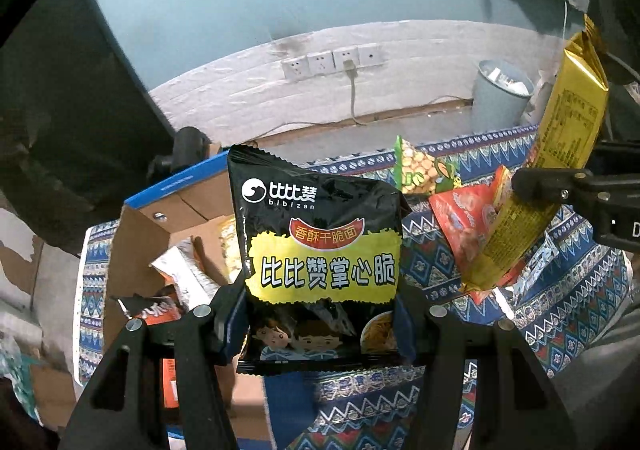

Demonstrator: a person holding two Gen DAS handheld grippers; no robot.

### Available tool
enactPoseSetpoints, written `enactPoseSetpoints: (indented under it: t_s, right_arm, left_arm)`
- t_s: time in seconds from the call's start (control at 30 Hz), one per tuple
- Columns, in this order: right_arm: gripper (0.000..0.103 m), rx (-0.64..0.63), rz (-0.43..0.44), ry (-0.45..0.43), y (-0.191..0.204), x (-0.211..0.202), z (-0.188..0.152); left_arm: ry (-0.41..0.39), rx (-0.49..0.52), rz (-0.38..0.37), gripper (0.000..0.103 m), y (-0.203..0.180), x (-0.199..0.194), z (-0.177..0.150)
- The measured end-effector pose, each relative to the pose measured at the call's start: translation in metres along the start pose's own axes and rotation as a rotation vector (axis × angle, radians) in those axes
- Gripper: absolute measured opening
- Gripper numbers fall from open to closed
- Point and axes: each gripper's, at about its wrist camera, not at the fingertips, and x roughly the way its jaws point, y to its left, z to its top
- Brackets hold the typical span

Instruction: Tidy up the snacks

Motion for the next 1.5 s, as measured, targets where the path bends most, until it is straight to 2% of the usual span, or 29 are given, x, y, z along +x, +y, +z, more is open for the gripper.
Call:
enactPoseSetpoints:
  t_s: [0.4,0.93,1.23,1.5]
  right_arm:
    - [0.031,-0.063,0.061,-0.05,0.051,-0.015,0.028]
    - [0.031,-0.174,0.16,-0.083,0.136,-0.026,0.053]
    - [0.031,-0.221,0.214,-0.06,0.174,-0.016,0.061]
    - [0.031,-0.255,0.228,0.023,0.195,0.019,0.058]
  left_arm:
    - [-0.056,-0.045,0.041,0.061,0.041,-0.026,-0.007]
    - [-0.101,-0.167,0.101,0.061,0.121,-0.053,-0.028]
    - [-0.076,-0.24,0.117,0.061,0.156,-0.049,-0.047]
    - [-0.032,-0.27,0.118,0.061,0.173,-0.031,-0.062]
